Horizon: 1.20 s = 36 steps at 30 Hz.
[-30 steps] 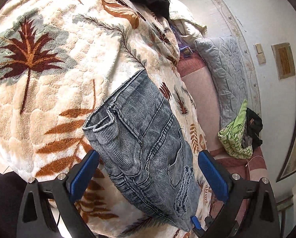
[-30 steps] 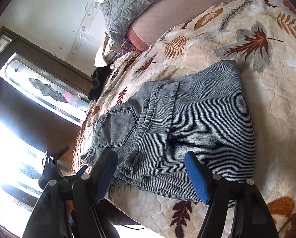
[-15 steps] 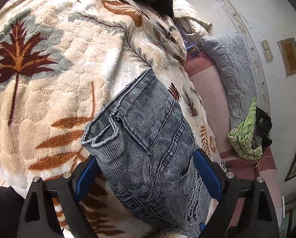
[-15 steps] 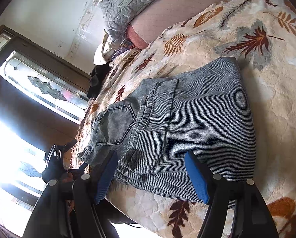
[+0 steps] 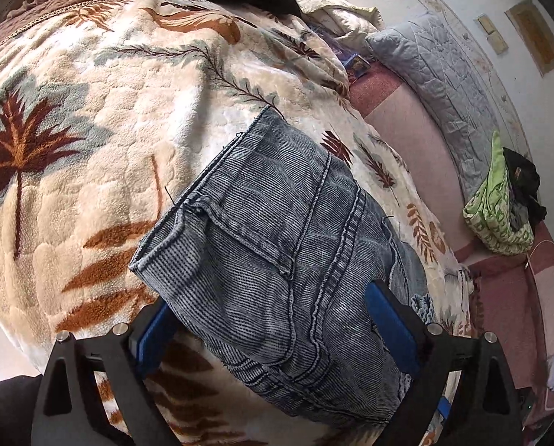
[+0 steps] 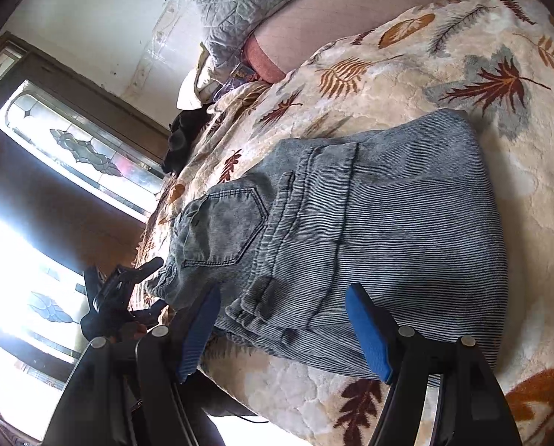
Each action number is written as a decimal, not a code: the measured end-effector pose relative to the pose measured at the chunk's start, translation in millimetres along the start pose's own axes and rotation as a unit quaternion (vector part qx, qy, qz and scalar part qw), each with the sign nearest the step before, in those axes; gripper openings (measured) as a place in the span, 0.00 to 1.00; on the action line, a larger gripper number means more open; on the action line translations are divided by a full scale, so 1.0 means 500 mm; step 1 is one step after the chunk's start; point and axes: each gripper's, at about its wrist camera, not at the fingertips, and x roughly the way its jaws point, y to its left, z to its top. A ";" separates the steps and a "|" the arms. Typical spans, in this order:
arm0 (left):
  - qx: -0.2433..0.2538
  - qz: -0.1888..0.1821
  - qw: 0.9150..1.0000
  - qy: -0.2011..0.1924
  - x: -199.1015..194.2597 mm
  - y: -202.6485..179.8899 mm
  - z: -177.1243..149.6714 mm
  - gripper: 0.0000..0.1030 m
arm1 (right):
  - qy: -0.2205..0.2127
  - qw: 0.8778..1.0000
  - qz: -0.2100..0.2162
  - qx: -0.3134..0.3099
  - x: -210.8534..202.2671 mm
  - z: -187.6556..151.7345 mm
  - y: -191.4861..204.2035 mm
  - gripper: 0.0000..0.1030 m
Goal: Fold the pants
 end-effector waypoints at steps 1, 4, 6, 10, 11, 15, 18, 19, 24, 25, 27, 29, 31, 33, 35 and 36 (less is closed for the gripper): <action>0.008 0.005 1.000 0.001 0.001 -0.005 -0.001 0.93 | 0.004 1.000 0.003 -0.002 0.009 0.002 0.012 0.71; 0.027 0.020 0.999 0.004 0.005 -0.017 -0.004 0.93 | 0.024 1.000 0.000 -0.015 0.048 0.013 0.045 0.71; 0.031 0.023 0.999 0.007 0.005 -0.018 -0.003 0.93 | 0.044 0.999 0.002 -0.022 0.078 0.024 0.066 0.71; 0.023 0.016 1.000 0.009 0.005 -0.014 0.002 0.93 | 0.069 0.997 0.012 -0.020 0.125 0.052 0.097 0.71; 0.022 0.015 1.000 0.009 0.005 -0.013 0.002 0.93 | 0.077 0.997 0.020 -0.012 0.138 0.059 0.100 0.71; 0.020 0.013 1.000 0.012 0.006 -0.013 0.006 0.93 | 0.112 0.993 0.036 0.015 0.189 0.083 0.106 0.71; 0.016 0.008 1.000 0.013 0.005 -0.010 0.010 0.93 | 0.149 0.988 0.028 0.032 0.234 0.099 0.110 0.71; 0.013 0.006 1.000 0.014 0.005 -0.009 0.011 0.93 | 0.158 0.986 0.029 0.044 0.247 0.105 0.107 0.71; 0.016 0.016 1.000 0.006 0.002 -0.010 0.019 0.76 | 0.161 0.982 0.030 0.091 0.289 0.136 0.091 0.76; 0.019 0.023 1.000 0.004 0.001 -0.010 0.022 0.58 | 0.166 0.981 0.021 0.099 0.303 0.137 0.084 0.81; 0.013 0.023 1.000 0.016 0.011 -0.004 0.027 0.41 | 0.184 0.976 0.017 0.118 0.335 0.132 0.063 0.82; 0.006 0.023 1.000 0.016 0.014 0.002 0.028 0.39 | 0.184 0.975 0.018 0.127 0.340 0.136 0.059 0.82; 0.012 0.029 0.999 0.013 0.014 -0.002 0.026 0.35 | 0.192 0.973 0.012 0.127 0.343 0.141 0.063 0.82; 0.018 0.035 0.999 0.009 0.013 -0.006 0.023 0.32 | 0.197 0.973 0.010 0.118 0.345 0.144 0.065 0.82; 0.020 0.035 0.999 0.006 0.011 -0.008 0.023 0.23 | 0.190 0.974 0.014 0.125 0.345 0.142 0.060 0.82; 0.022 0.032 0.999 0.003 0.008 -0.009 0.023 0.21 | 0.187 0.974 0.017 0.126 0.344 0.140 0.059 0.82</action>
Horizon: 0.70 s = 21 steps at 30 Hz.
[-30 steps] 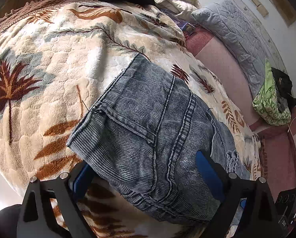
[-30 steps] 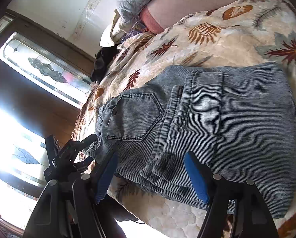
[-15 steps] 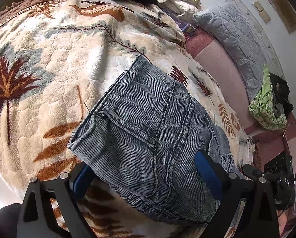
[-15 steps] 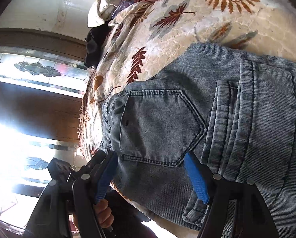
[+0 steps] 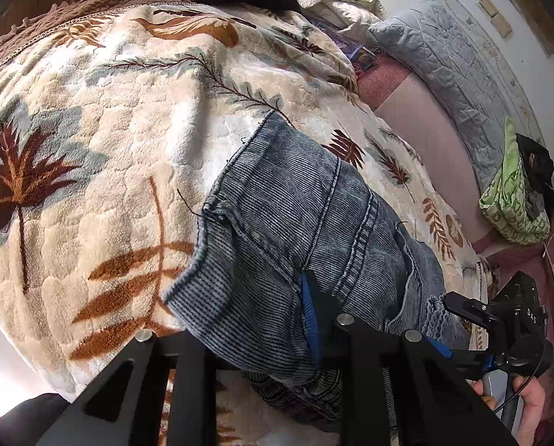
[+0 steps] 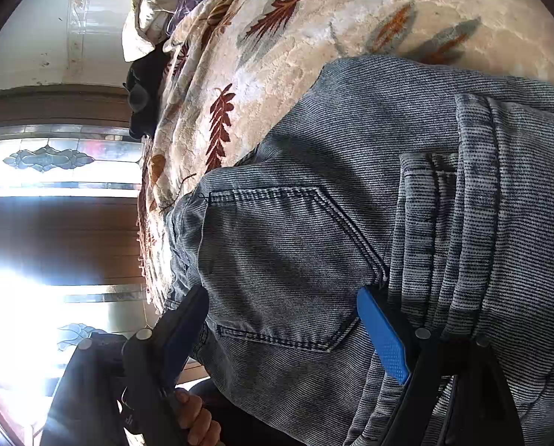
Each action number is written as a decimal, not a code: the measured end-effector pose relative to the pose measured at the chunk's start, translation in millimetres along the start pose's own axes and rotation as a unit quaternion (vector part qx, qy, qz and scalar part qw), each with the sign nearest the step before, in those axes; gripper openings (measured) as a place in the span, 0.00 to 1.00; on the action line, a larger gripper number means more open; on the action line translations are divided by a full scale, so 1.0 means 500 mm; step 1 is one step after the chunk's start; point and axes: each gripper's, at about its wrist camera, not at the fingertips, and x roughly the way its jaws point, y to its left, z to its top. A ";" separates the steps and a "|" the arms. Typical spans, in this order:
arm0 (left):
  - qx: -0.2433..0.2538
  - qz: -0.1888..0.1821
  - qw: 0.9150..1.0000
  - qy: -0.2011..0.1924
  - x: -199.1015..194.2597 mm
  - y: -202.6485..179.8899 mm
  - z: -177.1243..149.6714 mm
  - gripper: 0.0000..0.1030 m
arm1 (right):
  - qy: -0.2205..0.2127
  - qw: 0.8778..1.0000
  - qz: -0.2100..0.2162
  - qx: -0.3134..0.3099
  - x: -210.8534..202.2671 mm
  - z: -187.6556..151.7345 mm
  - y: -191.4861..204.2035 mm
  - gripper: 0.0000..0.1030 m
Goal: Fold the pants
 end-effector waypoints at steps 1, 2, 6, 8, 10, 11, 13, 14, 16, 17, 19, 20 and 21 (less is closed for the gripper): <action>0.002 -0.004 1.000 -0.005 -0.004 -0.002 0.001 0.18 | -0.002 1.000 0.002 -0.002 0.000 -0.001 0.000 0.82; 0.005 -0.006 1.000 -0.010 -0.009 -0.005 0.001 0.17 | -0.004 1.000 0.003 -0.006 -0.001 -0.002 0.000 0.82; 0.015 -0.016 0.999 -0.030 -0.030 -0.019 0.002 0.16 | -0.008 1.000 0.016 -0.007 -0.010 -0.008 -0.008 0.82; 0.036 -0.007 0.998 -0.044 -0.043 -0.039 0.001 0.15 | -0.010 1.000 0.026 -0.005 -0.014 -0.008 -0.015 0.82; 0.065 0.001 0.996 -0.063 -0.059 -0.067 -0.002 0.15 | -0.010 0.999 0.035 -0.004 -0.016 -0.008 -0.022 0.82; 0.078 0.004 0.994 -0.071 -0.067 -0.083 -0.004 0.15 | -0.011 0.999 0.038 -0.003 -0.017 -0.008 -0.025 0.82; 0.104 0.010 0.991 -0.085 -0.082 -0.116 -0.007 0.15 | -0.011 0.999 0.043 0.001 -0.017 -0.007 -0.030 0.82; 0.121 0.014 0.988 -0.093 -0.089 -0.134 -0.008 0.15 | -0.011 0.999 0.046 0.004 -0.018 -0.007 -0.033 0.82; 0.155 0.019 0.982 -0.105 -0.102 -0.174 -0.013 0.15 | -0.007 0.998 0.058 0.011 -0.023 -0.004 -0.038 0.82; 0.175 0.020 0.978 -0.109 -0.107 -0.197 -0.017 0.15 | -0.010 0.997 0.074 0.019 -0.033 -0.002 -0.044 0.82; 0.217 0.021 0.969 -0.120 -0.120 -0.248 -0.031 0.15 | -0.038 0.992 0.113 0.034 -0.077 -0.001 -0.062 0.82; 0.240 0.020 0.962 -0.125 -0.124 -0.277 -0.041 0.15 | -0.057 0.990 0.125 0.036 -0.110 -0.002 -0.076 0.82; 0.265 0.019 0.955 -0.130 -0.128 -0.307 -0.054 0.15 | -0.079 0.987 0.132 0.041 -0.146 -0.004 -0.093 0.82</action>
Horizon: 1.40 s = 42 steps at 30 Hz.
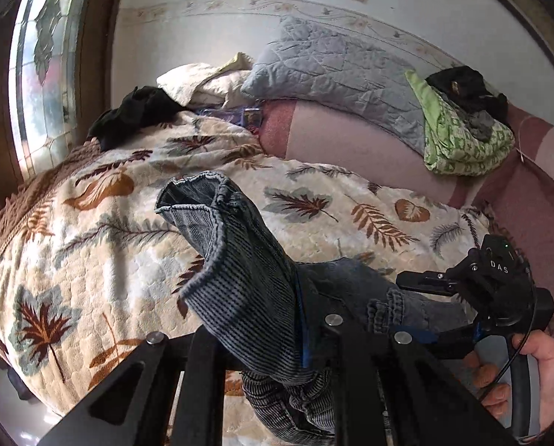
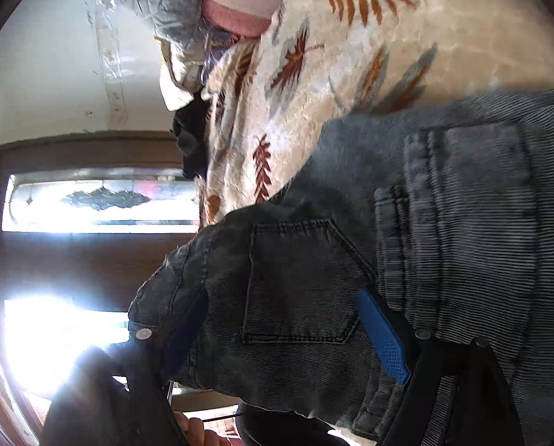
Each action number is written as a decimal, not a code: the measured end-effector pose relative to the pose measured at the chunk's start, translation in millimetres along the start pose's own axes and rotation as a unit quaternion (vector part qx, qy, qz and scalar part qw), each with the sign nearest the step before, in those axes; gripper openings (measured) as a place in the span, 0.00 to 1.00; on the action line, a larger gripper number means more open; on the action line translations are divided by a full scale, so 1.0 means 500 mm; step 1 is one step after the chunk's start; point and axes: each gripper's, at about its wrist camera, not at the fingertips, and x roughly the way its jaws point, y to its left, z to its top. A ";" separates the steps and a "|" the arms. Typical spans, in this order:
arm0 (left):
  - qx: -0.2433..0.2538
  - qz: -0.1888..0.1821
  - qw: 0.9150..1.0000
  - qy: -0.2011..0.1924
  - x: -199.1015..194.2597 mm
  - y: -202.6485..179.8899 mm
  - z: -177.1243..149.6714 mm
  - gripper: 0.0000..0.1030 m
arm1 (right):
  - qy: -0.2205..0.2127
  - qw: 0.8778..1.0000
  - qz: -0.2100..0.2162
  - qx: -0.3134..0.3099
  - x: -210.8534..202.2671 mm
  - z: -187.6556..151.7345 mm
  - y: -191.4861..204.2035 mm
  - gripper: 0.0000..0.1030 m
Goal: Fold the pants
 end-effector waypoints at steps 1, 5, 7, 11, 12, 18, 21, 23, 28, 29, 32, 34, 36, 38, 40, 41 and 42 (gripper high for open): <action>0.026 -0.004 1.000 -0.006 -0.006 -0.036 0.004 0.15 | -0.021 1.000 0.005 0.003 -0.041 0.003 -0.011 0.82; 0.143 -0.023 0.989 -0.022 -0.020 -0.201 -0.016 0.15 | -0.084 0.996 0.010 0.017 -0.203 -0.009 -0.075 0.82; 0.195 -0.046 0.980 -0.015 -0.016 -0.286 -0.048 0.15 | -0.113 0.993 0.021 0.029 -0.274 -0.027 -0.113 0.82; 0.283 -0.076 0.955 0.052 0.045 -0.428 -0.148 0.14 | -0.161 0.985 0.037 0.052 -0.383 -0.068 -0.194 0.82; 0.305 -0.074 0.946 0.076 0.069 -0.454 -0.179 0.14 | -0.170 0.983 0.039 0.057 -0.402 -0.074 -0.212 0.82; 0.338 -0.046 0.936 0.088 0.083 -0.495 -0.230 0.14 | -0.188 0.980 0.050 0.039 -0.453 -0.084 -0.234 0.83; 0.306 -0.054 0.948 0.062 0.056 -0.494 -0.184 0.14 | -0.186 0.980 0.058 0.043 -0.455 -0.084 -0.242 0.83; 0.311 -0.057 0.947 0.064 0.058 -0.502 -0.193 0.14 | -0.187 0.980 0.055 0.046 -0.453 -0.086 -0.246 0.83; 0.367 -0.043 0.923 0.110 0.113 -0.510 -0.281 0.17 | -0.191 0.980 0.041 0.030 -0.444 -0.087 -0.226 0.83; 0.372 -0.049 0.922 0.097 0.097 -0.513 -0.281 0.28 | -0.191 0.981 0.037 0.028 -0.442 -0.087 -0.224 0.83; 0.340 -0.115 0.929 0.093 0.050 -0.503 -0.246 0.39 | -0.195 0.980 0.025 0.023 -0.437 -0.087 -0.219 0.83; 0.317 -0.136 0.937 0.060 0.002 -0.477 -0.212 0.39 | -0.201 0.979 0.022 0.020 -0.437 -0.083 -0.215 0.83; 0.273 -0.154 0.949 0.026 -0.042 -0.423 -0.168 0.43 | -0.203 0.979 0.018 0.005 -0.438 -0.082 -0.197 0.83; 0.206 -0.135 0.969 -0.004 -0.065 -0.345 -0.121 0.59 | -0.195 0.980 0.028 -0.014 -0.431 -0.080 -0.166 0.83; 0.147 -0.080 0.986 -0.019 -0.057 -0.271 -0.087 0.62 | -0.173 0.983 0.041 -0.038 -0.412 -0.070 -0.124 0.83; 0.121 -0.068 0.990 -0.011 -0.040 -0.239 -0.076 0.62 | -0.159 0.985 0.044 -0.050 -0.396 -0.061 -0.098 0.83; 0.103 -0.066 0.992 0.010 -0.015 -0.214 -0.072 0.62 | -0.143 0.987 0.047 -0.061 -0.376 -0.050 -0.072 0.83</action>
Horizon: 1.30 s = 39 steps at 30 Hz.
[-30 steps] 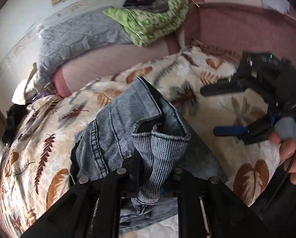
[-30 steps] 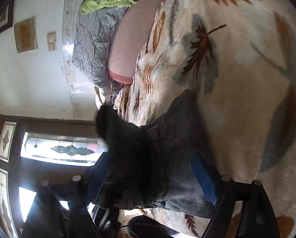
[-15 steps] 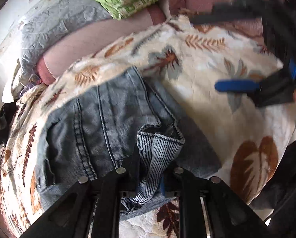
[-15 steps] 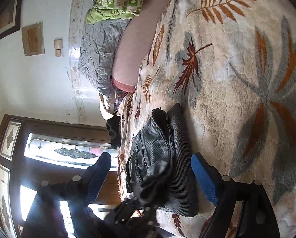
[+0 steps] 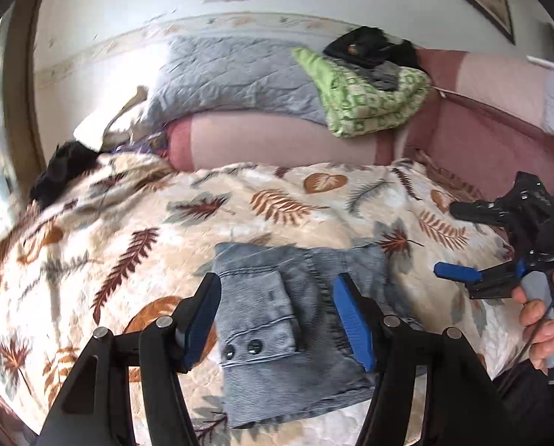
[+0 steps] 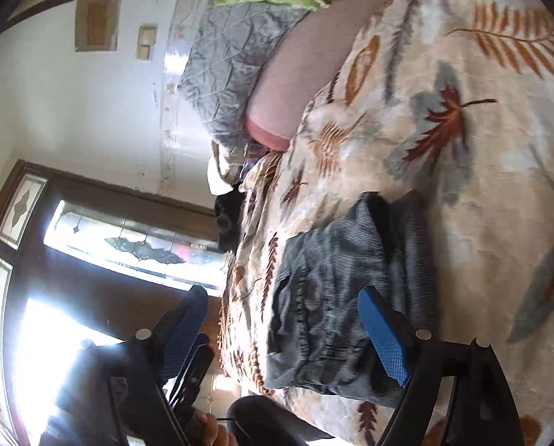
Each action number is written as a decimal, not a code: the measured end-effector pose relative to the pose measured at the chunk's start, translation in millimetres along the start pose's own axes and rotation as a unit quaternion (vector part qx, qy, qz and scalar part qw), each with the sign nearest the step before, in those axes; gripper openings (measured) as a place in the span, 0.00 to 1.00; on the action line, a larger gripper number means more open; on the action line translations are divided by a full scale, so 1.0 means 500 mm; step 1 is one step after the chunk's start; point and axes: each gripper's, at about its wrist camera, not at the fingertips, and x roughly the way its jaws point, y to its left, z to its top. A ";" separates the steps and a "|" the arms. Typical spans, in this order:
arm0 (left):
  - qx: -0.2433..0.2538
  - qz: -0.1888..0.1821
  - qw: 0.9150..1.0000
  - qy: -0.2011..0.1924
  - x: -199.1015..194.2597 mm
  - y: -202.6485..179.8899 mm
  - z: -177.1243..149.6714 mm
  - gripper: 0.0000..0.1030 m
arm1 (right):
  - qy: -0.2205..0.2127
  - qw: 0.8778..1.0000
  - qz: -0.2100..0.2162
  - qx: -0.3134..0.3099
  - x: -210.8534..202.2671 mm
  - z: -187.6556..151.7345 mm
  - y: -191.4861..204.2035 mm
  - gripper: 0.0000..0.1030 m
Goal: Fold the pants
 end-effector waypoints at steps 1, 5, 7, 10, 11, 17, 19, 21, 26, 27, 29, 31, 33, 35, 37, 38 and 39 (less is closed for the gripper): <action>-0.012 -0.004 1.000 0.025 0.026 0.019 -0.006 0.62 | 0.013 1.000 0.004 -0.010 0.028 0.010 0.024 0.83; 0.014 -0.020 0.990 0.139 0.131 0.014 -0.082 0.62 | 0.082 0.996 0.023 -0.010 0.175 0.060 0.077 0.84; 0.041 0.001 0.991 0.129 0.141 -0.005 -0.112 0.65 | 0.113 0.994 -0.001 -0.005 0.253 0.080 0.066 0.86; 0.055 -0.002 0.991 0.119 0.131 -0.016 -0.122 0.67 | 0.175 0.976 -0.129 0.010 0.354 0.077 -0.038 0.84; 0.053 -0.004 0.991 0.122 0.129 -0.009 -0.122 0.67 | 0.171 0.977 -0.119 0.037 0.359 0.073 -0.075 0.83; 0.005 -0.040 0.991 0.129 0.138 0.029 -0.123 0.76 | 0.129 0.986 -0.106 -0.022 0.281 0.058 0.033 0.84; -0.007 -0.049 0.990 0.131 0.138 0.036 -0.121 0.76 | 0.126 0.988 -0.089 -0.019 0.244 0.018 0.045 0.85; -0.025 -0.062 0.990 0.125 0.129 0.046 -0.116 0.75 | 0.130 0.987 -0.092 -0.002 0.217 -0.031 0.017 0.87; -0.055 -0.061 0.995 0.062 0.057 0.067 -0.084 0.75 | 0.108 0.990 -0.061 0.063 0.173 -0.079 -0.075 0.86; -0.053 -0.048 0.997 0.043 0.039 0.070 -0.076 0.75 | 0.102 0.991 -0.061 0.061 0.162 -0.077 -0.066 0.86; -0.055 -0.030 0.998 0.016 0.020 0.084 -0.063 0.75 | 0.086 0.995 -0.047 0.033 0.136 -0.078 -0.033 0.87; -0.054 -0.013 0.998 0.037 0.040 0.087 -0.064 0.75 | 0.084 0.996 -0.011 0.023 0.117 -0.090 -0.014 0.87; -0.043 -0.020 0.993 0.109 0.097 0.075 -0.089 0.75 | 0.084 0.996 -0.022 0.027 0.121 -0.108 -0.028 0.92; -0.025 -0.026 0.988 0.152 0.133 0.058 -0.132 0.76 | 0.109 0.991 -0.052 0.063 0.151 -0.138 -0.087 0.91; -0.028 -0.025 0.991 0.128 0.122 0.059 -0.133 0.76 | 0.086 0.993 -0.031 0.069 0.132 -0.138 -0.090 0.91; -0.026 -0.026 0.991 0.129 0.120 0.059 -0.131 0.77 | 0.086 0.993 -0.035 0.071 0.125 -0.131 -0.079 0.91; -0.026 -0.026 0.991 0.129 0.120 0.060 -0.130 0.77 | 0.077 0.995 -0.038 0.058 0.118 -0.124 -0.060 0.91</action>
